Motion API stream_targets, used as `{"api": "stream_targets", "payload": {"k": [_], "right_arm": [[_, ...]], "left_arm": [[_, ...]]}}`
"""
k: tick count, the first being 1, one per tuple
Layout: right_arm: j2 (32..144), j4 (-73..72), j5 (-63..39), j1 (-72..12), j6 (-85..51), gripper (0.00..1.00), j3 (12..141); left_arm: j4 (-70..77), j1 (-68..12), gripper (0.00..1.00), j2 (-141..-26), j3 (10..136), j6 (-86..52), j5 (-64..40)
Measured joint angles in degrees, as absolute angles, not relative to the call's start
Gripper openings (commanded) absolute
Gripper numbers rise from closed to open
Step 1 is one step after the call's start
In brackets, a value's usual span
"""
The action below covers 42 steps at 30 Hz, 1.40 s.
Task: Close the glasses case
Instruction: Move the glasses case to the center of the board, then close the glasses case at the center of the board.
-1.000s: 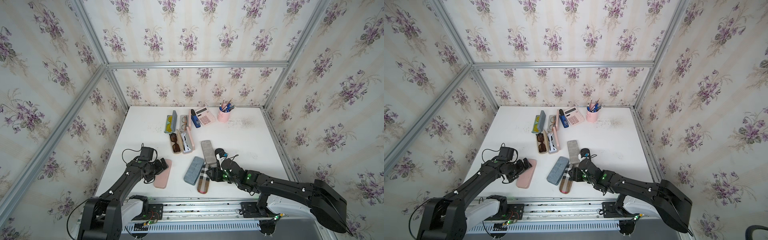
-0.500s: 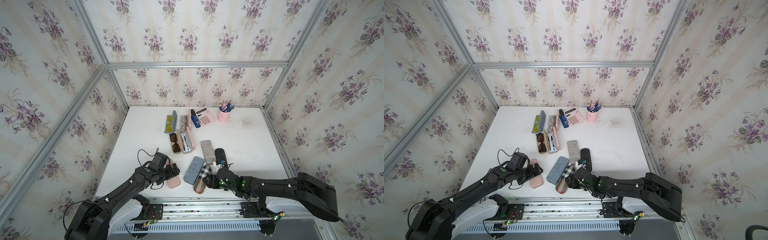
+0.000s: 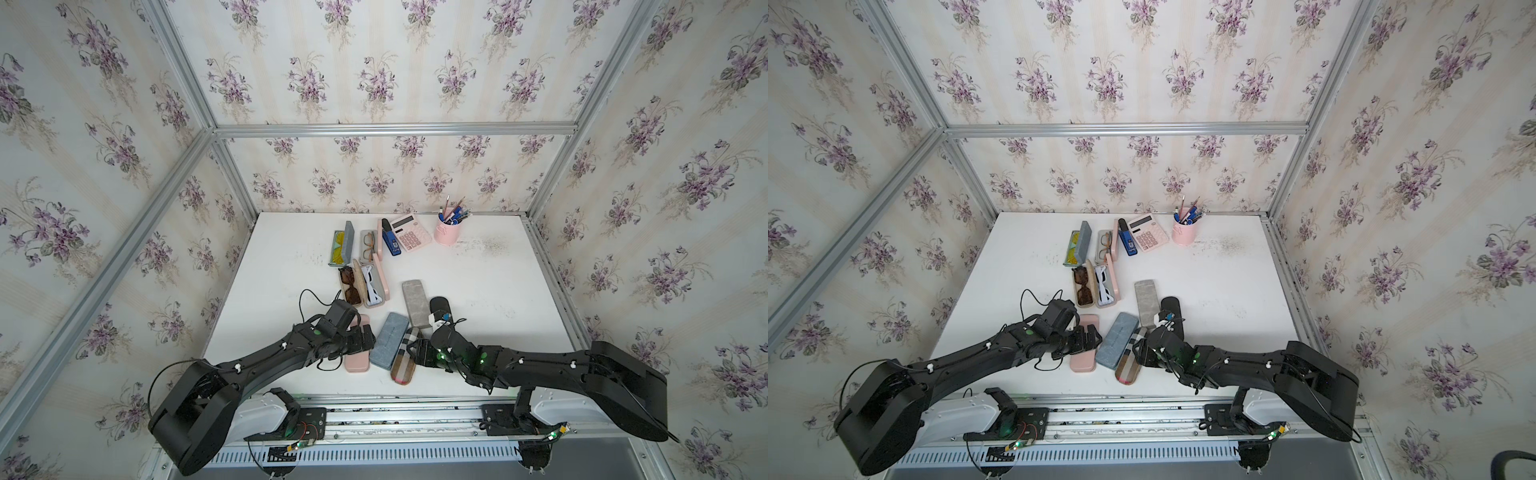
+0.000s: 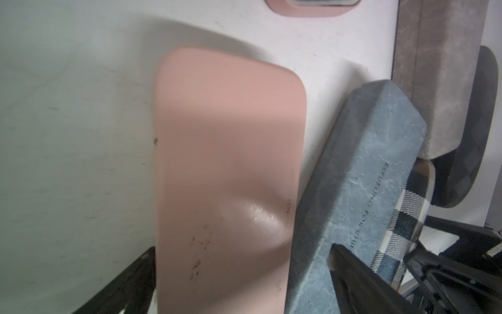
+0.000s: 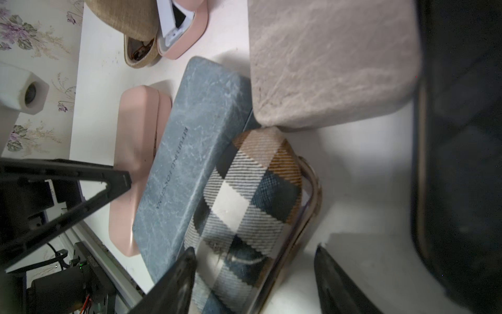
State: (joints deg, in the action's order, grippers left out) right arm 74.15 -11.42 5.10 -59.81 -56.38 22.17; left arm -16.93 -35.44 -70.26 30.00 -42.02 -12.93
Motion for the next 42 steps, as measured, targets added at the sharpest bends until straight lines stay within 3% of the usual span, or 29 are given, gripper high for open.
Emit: {"api": "stream_targets", "payload": {"k": [13, 22, 25, 29, 30, 35, 38, 39, 42], "right_arm": [[78.0, -9.1, 6.2, -57.7, -52.0, 0.67, 25.9], [71.9, 1.8, 6.0, -54.1, -46.2, 0.7, 30.5], [71.2, 5.4, 6.2, -52.8, -43.7, 0.7, 34.0], [72.1, 8.2, 6.0, -50.5, -40.0, 0.7, 40.5], [73.1, 8.4, 5.2, -49.6, -38.9, 0.7, 42.6], [80.6, 7.6, 1.1, -45.7, -34.0, 0.68, 50.9], [86.4, 6.2, -1.8, -44.2, -31.6, 0.67, 50.4], [88.4, 5.8, -2.7, -43.8, -31.0, 0.66, 57.8], [94.0, 5.0, -5.4, -43.2, -29.2, 0.65, 62.8]], "left_arm": [[-12.7, -40.8, 1.0, -74.6, 31.7, -36.9, -12.8], [-24.2, -40.6, 1.0, -57.5, 32.8, -39.1, -8.8], [-28.3, -37.3, 1.0, -54.2, 35.6, -38.9, -7.0], [-29.8, -25.8, 0.98, -57.5, 38.3, -36.7, -8.2], [-29.8, -22.8, 0.97, -59.3, 39.0, -35.9, -9.0], [-28.4, -13.6, 0.69, -67.1, 41.6, -32.6, -12.1], [-25.7, -10.7, 0.63, -72.5, 43.3, -31.2, -13.9], [-25.0, -10.3, 0.62, -74.5, 44.0, -30.9, -14.4], [-22.5, -9.8, 0.6, -79.8, 46.0, -29.8, -15.5]]}}
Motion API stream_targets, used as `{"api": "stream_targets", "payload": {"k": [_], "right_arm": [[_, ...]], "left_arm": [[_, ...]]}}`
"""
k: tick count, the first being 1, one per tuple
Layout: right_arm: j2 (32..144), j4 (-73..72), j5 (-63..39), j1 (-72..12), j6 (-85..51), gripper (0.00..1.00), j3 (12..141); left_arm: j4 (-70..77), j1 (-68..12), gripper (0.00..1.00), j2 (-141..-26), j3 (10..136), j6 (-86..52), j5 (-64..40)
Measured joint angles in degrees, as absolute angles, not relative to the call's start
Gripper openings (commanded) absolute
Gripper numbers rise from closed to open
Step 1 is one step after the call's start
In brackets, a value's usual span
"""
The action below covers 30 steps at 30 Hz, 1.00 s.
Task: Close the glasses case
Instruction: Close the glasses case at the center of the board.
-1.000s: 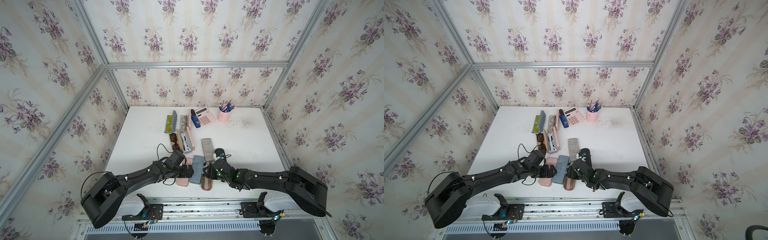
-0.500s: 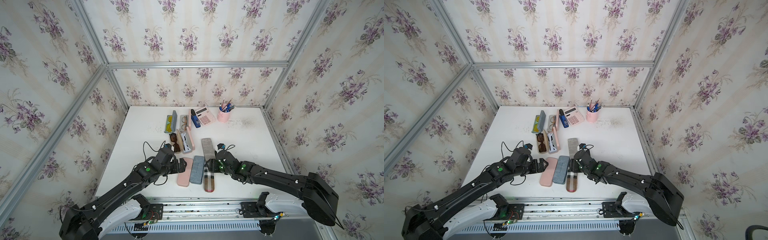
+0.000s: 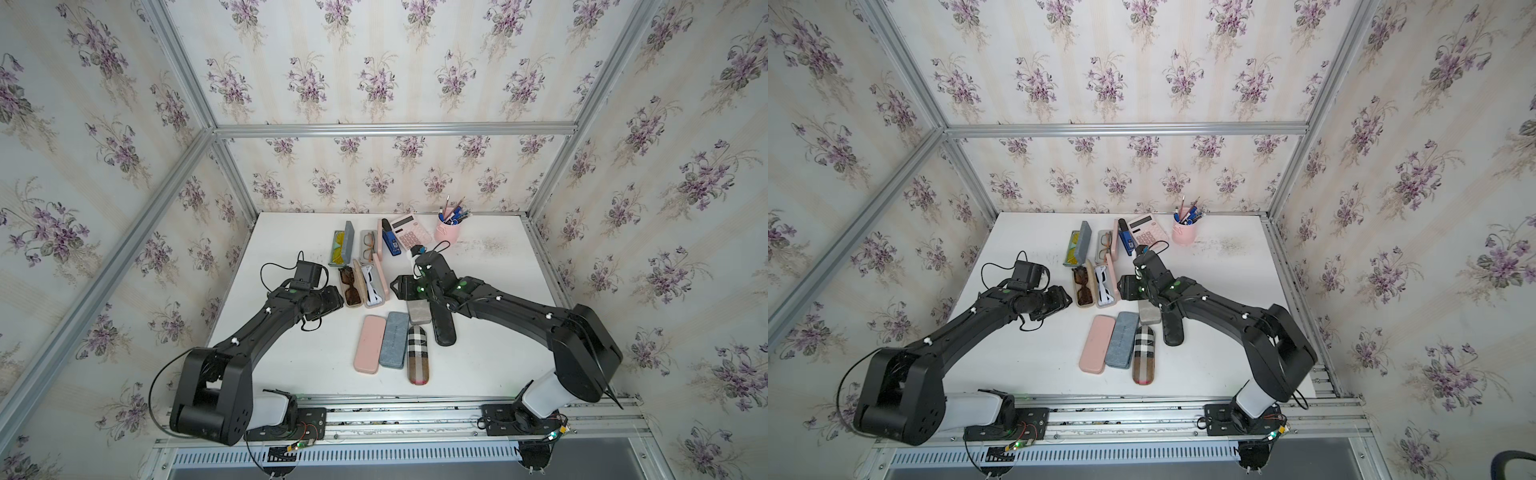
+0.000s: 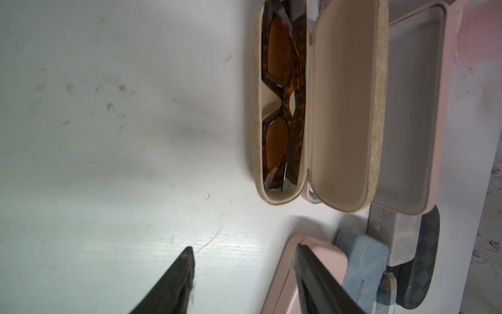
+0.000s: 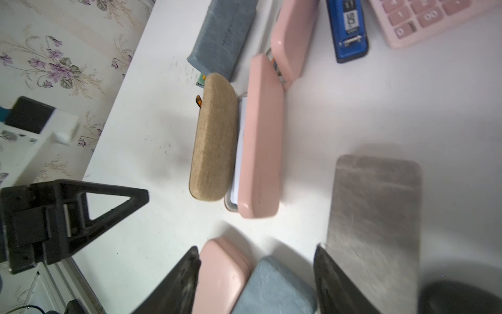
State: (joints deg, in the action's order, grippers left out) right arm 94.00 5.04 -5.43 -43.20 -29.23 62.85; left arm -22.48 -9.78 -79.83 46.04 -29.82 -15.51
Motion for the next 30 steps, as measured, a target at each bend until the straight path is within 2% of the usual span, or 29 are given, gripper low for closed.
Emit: {"api": "stream_targets", "payload": {"k": [8, 12, 17, 21, 30], "right_arm": [[102.2, 2.7, -10.2, -41.8, -27.2, 0.64, 69.4], [103.6, 2.0, -11.4, -41.0, -27.0, 0.63, 69.6], [105.1, 1.3, -12.7, -40.2, -27.0, 0.61, 69.9], [106.2, 0.9, -13.1, -39.7, -27.0, 0.57, 70.0], [107.4, -2.2, -15.9, -39.7, -27.3, 0.49, 69.6]], "left_arm": [[-17.8, -8.6, 0.56, -89.4, 50.4, -28.9, -16.8], [-16.8, -8.1, 0.51, -93.0, 52.3, -28.9, -17.1], [-16.1, -8.1, 0.5, -97.2, 54.5, -28.5, -17.1], [-15.9, -7.8, 0.45, -99.7, 55.9, -28.4, -17.1], [-15.2, -7.8, 0.4, -102.1, 57.7, -28.0, -16.8]]}}
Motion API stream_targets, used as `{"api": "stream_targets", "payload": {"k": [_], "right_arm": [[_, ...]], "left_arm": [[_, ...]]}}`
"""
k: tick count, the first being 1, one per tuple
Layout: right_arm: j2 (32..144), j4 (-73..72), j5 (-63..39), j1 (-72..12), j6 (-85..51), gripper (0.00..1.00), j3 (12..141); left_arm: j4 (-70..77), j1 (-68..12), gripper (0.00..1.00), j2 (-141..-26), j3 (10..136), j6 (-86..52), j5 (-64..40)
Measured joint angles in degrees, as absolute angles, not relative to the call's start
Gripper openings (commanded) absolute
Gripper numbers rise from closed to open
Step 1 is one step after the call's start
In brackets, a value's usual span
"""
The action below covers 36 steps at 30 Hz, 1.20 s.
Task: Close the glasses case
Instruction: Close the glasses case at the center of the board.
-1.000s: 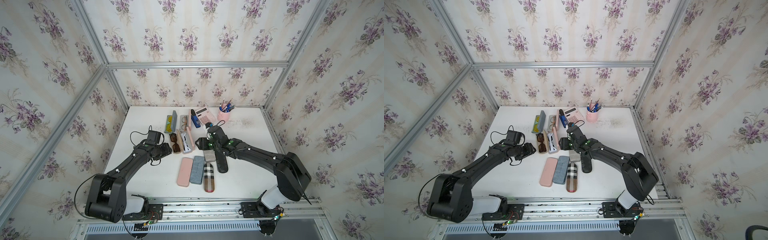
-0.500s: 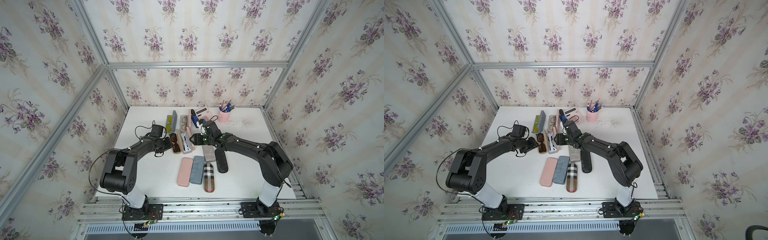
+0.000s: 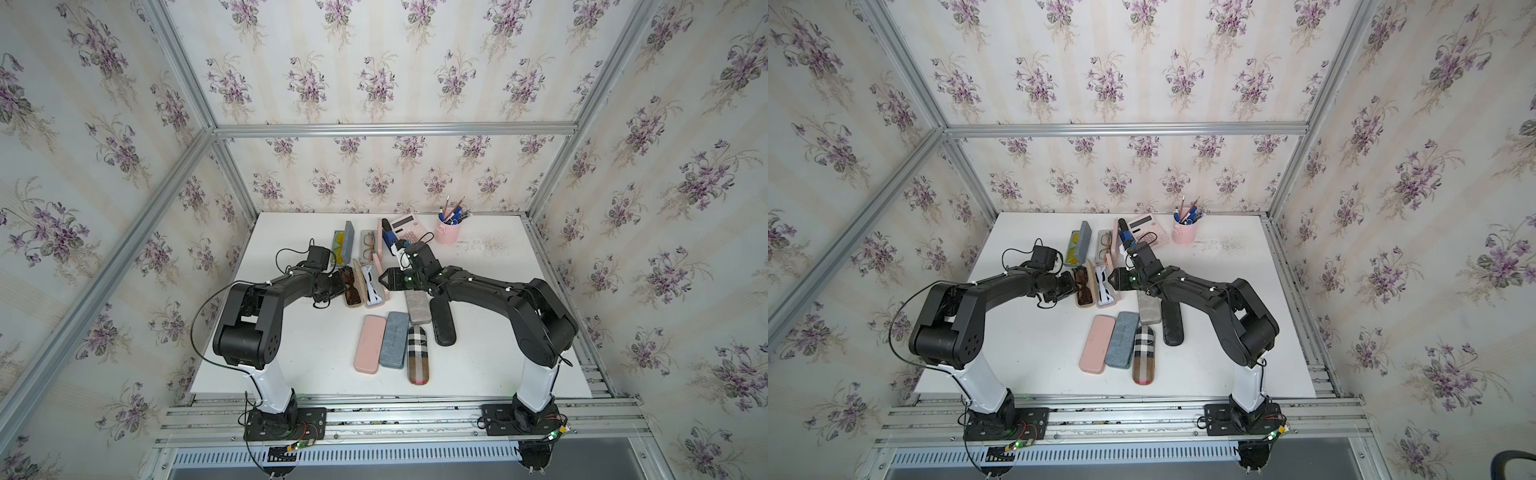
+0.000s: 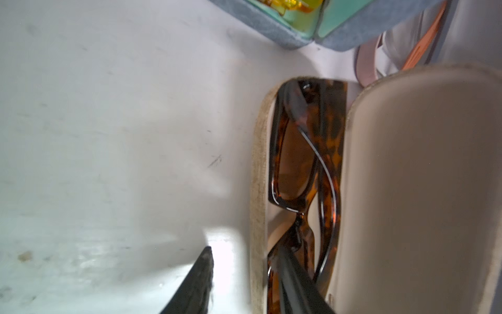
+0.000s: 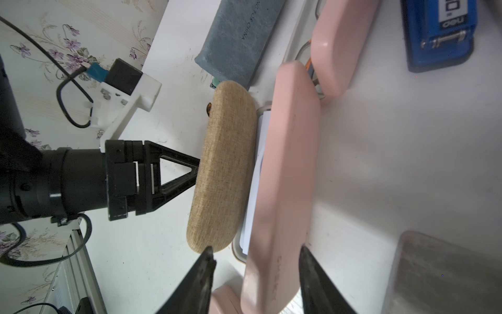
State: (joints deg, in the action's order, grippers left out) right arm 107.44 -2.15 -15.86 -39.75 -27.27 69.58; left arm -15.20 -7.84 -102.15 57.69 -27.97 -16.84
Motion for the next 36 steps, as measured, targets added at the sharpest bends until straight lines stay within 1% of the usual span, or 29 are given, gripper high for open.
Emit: {"api": "stream_targets", "payload": {"k": [6, 9, 13, 15, 17, 22, 26, 33, 36], "right_arm": [[108.2, -4.1, -17.0, -40.6, -28.3, 0.48, 69.7], [108.2, -4.3, -17.1, -41.4, -28.4, 0.48, 70.3], [108.2, -3.9, -16.4, -42.5, -28.4, 0.48, 72.3], [108.2, -3.5, -15.8, -43.3, -28.3, 0.48, 73.5], [108.6, -3.1, -15.6, -44.1, -28.1, 0.48, 74.8], [111.7, -1.7, -14.3, -45.2, -28.2, 0.44, 77.5], [113.9, -1.2, -14.0, -45.0, -28.6, 0.42, 77.8], [116.3, -2.1, -14.4, -45.8, -29.5, 0.4, 79.6], [117.4, -2.1, -14.6, -46.3, -29.6, 0.38, 80.6]], "left_arm": [[-14.7, -7.8, 0.36, -103.0, 57.7, -27.9, -16.7], [-14.4, -7.8, 0.36, -103.0, 57.7, -27.8, -16.6], [-14.4, -7.8, 0.35, -103.0, 57.7, -27.5, -16.5], [-14.4, -7.8, 0.33, -103.1, 57.7, -27.5, -16.5], [-14.0, -7.8, 0.32, -103.4, 57.7, -27.5, -16.5], [-12.6, -7.8, 0.31, -103.8, 57.7, -27.3, -16.8], [-12.1, -7.8, 0.28, -104.0, 57.7, -27.3, -16.8], [-10.9, -7.8, 0.27, -104.5, 57.7, -27.1, -17.3], [-10.3, -7.8, 0.27, -104.7, 57.7, -27.0, -17.6]]}}
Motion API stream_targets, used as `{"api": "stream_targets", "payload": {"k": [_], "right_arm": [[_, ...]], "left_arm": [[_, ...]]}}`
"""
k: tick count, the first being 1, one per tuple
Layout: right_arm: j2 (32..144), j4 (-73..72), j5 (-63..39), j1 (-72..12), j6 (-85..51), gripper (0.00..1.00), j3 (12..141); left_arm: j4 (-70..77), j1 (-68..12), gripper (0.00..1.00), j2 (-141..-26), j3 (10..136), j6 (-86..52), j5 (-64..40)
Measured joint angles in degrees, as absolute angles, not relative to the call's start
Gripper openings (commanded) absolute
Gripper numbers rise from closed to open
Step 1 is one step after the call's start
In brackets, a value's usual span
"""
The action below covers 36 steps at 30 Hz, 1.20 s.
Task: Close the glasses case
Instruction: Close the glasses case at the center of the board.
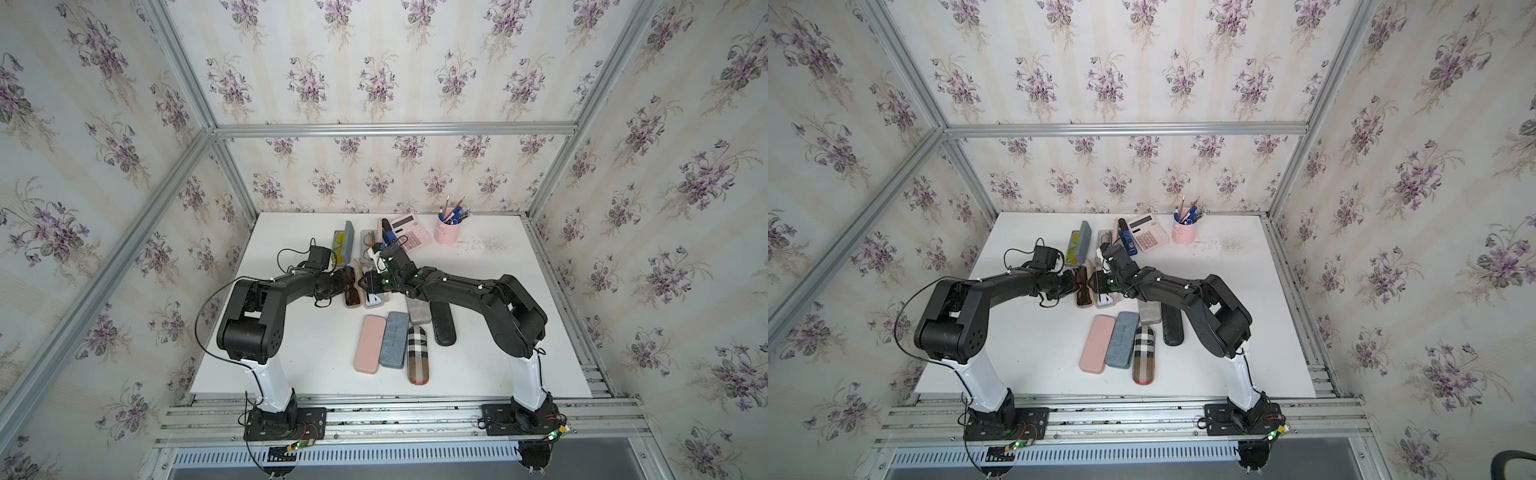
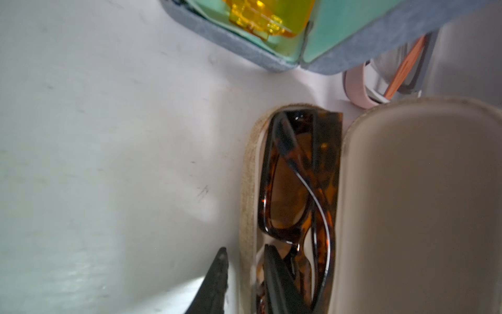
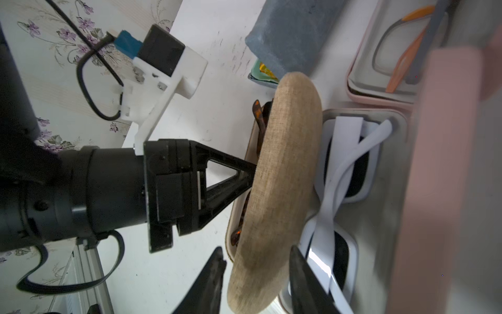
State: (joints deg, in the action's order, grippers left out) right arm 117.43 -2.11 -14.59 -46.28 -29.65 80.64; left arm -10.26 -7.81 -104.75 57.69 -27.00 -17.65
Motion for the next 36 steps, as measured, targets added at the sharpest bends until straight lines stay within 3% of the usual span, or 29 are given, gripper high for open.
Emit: {"api": "stream_targets", "payload": {"k": [19, 36], "right_arm": [[120.2, -1.6, -13.8, -47.7, -30.0, 0.25, 83.0], [122.3, -1.9, -13.3, -49.4, -29.8, 0.24, 85.5]], "left_arm": [[-9.0, -7.8, 0.2, -105.5, 57.8, -26.6, -17.9], [-7.5, -7.7, 0.2, -106.0, 58.1, -26.1, -16.9]]}}
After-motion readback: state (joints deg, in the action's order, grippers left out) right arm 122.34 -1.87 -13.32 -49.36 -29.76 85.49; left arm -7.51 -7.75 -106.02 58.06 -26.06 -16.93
